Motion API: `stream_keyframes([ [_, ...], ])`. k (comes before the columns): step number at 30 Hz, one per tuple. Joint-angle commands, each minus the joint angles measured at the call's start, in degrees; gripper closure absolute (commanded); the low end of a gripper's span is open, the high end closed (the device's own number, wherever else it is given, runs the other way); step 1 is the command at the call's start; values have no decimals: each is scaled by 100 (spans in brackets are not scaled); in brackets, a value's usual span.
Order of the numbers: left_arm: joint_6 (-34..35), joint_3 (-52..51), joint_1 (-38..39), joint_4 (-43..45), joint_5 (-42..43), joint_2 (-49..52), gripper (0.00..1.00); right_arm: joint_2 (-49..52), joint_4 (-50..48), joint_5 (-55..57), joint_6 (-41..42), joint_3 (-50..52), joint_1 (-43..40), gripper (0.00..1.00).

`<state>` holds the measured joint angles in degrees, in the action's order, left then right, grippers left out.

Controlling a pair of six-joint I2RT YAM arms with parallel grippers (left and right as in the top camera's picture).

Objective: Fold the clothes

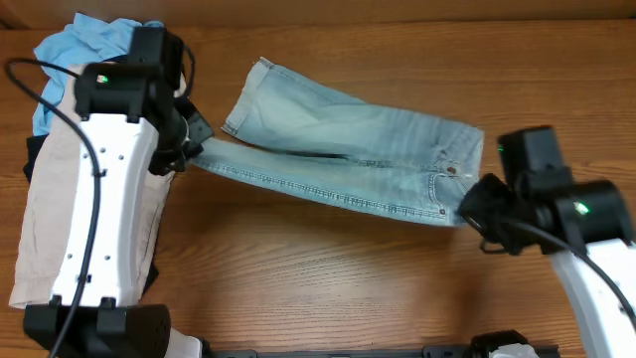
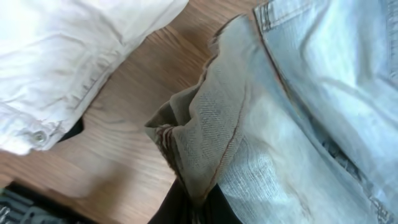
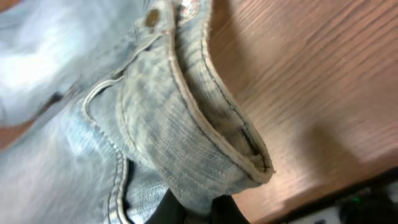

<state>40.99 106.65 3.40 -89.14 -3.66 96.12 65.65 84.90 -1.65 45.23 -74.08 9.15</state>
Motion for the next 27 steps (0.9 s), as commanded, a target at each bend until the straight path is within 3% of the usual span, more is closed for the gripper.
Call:
stream_keyframes([
  [1,-396,365,-70,-160,-682,-42,96,-299,433,498,-391,-120,-140,96],
  [4,-505,267,68,-192,-686,-31,96,-350,861,503,-391,-116,-140,96],
  [9,-501,-20,352,315,-686,-13,96,-330,673,651,-339,138,-140,96],
  [19,-501,-1110,909,2852,-748,219,96,216,-625,1108,-179,944,-369,96],
  [27,-505,-1338,918,4529,-739,1261,96,1088,-1550,1357,-302,1217,-975,96],
])
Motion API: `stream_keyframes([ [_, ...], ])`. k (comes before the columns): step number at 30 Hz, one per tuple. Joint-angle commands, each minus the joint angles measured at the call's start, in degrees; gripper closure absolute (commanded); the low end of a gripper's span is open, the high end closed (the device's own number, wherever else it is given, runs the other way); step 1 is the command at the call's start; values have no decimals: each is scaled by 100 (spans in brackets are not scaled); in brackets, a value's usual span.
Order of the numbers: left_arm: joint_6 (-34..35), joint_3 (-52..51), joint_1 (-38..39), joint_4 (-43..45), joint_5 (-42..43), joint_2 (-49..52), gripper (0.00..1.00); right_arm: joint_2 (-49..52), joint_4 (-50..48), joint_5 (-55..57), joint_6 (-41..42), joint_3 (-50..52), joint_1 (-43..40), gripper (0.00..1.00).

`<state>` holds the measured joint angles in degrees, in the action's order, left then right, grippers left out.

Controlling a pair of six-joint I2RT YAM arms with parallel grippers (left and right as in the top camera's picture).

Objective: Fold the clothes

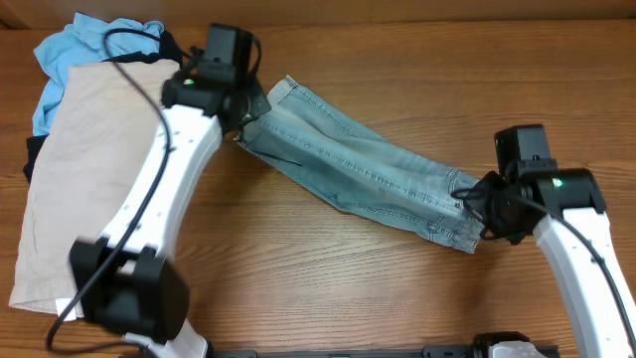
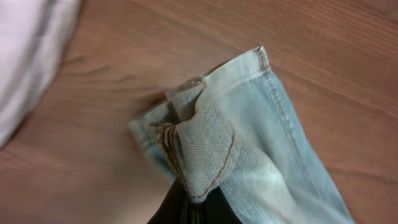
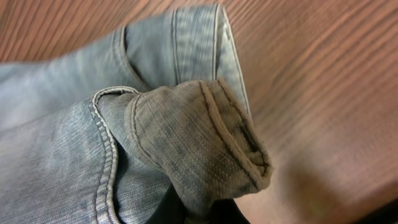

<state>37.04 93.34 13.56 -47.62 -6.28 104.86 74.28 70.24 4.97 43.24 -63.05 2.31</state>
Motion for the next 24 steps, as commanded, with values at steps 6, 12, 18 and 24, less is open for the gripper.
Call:
stream_keyframes([
  [6,-111,-7,-50,1832,-186,1078,55,975,-1032,654,-337,170,-568,27],
  [12,-352,116,-2,2323,-157,1143,0,1263,-1731,289,-452,155,-581,0],
  [18,-1311,951,-107,737,-160,951,0,1241,-1126,245,-540,-61,-581,0],
  [24,-3075,1128,-369,245,673,1104,0,1102,-450,-581,-1528,-398,-581,0],
])
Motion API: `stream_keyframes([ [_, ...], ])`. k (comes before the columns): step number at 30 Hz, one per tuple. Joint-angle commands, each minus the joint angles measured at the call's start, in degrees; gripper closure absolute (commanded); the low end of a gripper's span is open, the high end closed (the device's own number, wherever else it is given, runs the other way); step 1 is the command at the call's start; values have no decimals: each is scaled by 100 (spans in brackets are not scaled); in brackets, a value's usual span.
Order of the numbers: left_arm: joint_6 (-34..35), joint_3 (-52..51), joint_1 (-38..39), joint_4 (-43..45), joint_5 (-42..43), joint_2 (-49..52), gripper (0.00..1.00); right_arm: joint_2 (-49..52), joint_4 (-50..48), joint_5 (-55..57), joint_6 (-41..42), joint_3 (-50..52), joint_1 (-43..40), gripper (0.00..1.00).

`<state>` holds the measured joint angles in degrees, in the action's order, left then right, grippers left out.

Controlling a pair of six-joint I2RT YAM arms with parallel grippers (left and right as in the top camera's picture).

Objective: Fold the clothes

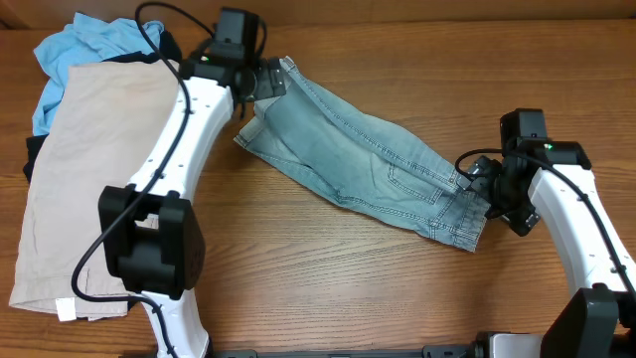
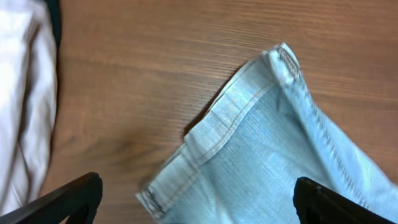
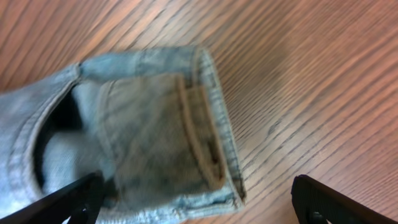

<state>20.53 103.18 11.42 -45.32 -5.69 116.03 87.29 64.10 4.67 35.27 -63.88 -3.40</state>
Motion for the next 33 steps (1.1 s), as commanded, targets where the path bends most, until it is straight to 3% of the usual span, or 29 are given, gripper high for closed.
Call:
stream_keyframes([
  [1,-1558,144,-181,52,734,55,0,-223,245,-595,-800,-345,-11,0],
  [8,-2199,144,-199,358,1178,715,0,-361,568,-754,-1602,-490,-11,0],
  [21,-2334,144,-179,723,1193,1263,0,-361,422,-737,-1600,-487,-11,0],
  [33,-2332,149,-219,835,1108,1681,21,-361,389,-737,-1532,-487,-11,0],
])
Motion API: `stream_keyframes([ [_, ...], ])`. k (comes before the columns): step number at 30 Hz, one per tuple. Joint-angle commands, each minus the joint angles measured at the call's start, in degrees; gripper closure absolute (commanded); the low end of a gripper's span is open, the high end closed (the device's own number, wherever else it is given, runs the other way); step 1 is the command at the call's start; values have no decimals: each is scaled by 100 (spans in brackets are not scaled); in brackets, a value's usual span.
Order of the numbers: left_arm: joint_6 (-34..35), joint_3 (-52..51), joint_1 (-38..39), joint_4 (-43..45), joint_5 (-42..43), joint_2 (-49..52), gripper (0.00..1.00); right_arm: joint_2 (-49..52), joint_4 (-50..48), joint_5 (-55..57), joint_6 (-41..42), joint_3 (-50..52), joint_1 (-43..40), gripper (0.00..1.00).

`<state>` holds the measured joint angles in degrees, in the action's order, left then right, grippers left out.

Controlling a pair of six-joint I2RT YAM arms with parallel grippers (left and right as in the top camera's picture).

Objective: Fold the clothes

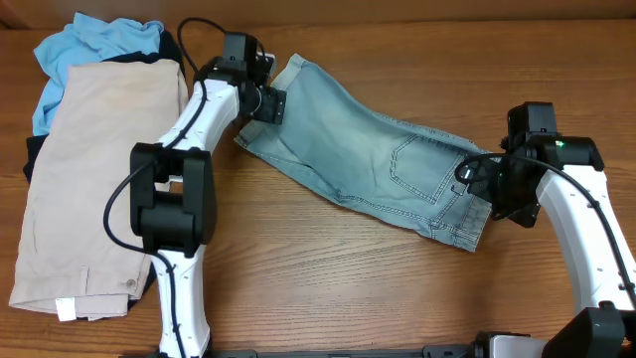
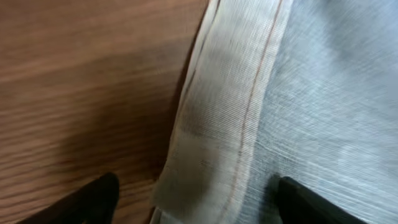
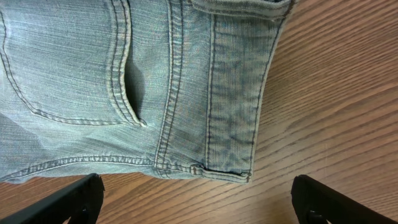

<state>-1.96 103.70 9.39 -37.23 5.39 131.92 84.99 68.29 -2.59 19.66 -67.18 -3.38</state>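
Observation:
The light blue jeans point(image 1: 368, 159) lie flat, folded lengthwise, slanting from upper left to lower right with a back pocket point(image 1: 422, 164) up. My left gripper point(image 1: 270, 102) is open, low over the leg hem point(image 2: 230, 118), its fingertips point(image 2: 93, 199) either side of it. My right gripper point(image 1: 497, 194) hangs open beside the waistband point(image 3: 239, 93) with bare wood between its fingertips point(image 3: 68, 202). The left wrist view shows only hem and table.
A pile of clothes sits at the far left: beige trousers point(image 1: 99, 169) on top, a blue shirt point(image 1: 89, 40) behind, a dark garment point(image 1: 35, 159) underneath. The wooden table point(image 1: 328, 288) stretches in front of the jeans.
Both grippers stay open. The left one now sits much closer to the hem. The right one now looks down on the waistband corner, and the waist lies flat with the back pocket showing.
At first the jeans lay with legs apart, my left gripper shut on a leg hem and my right on the waistband. Then one half lay over the other, still gripped. Then both grippers were open and the jeans released, and now they rest flat.

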Motion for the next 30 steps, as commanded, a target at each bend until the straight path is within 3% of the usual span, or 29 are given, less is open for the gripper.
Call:
stream_keyframes([
  [1,-83,103,-24,28,0,85,24,-131,-42,-11,52,-157,-13,0],
  [3,-81,109,-44,26,0,79,33,-131,-66,-11,52,-157,-13,0],
  [6,-81,122,-61,11,0,52,58,-131,-98,-11,136,-157,-13,0],
  [12,96,422,-90,-284,-286,-52,77,-129,-173,-11,136,-157,-13,0],
  [17,131,1001,-87,-1045,-509,-79,96,-129,-177,-11,136,-157,-13,0],
  [23,129,1954,-92,-2583,-776,-79,96,-129,-177,-11,133,-157,-13,0],
  [25,129,2319,-90,-3506,-898,-79,96,-101,-177,-11,133,-157,-13,0],
  [30,127,2159,-92,-4601,-901,-76,96,-4,-151,-11,133,-149,-13,0],
])
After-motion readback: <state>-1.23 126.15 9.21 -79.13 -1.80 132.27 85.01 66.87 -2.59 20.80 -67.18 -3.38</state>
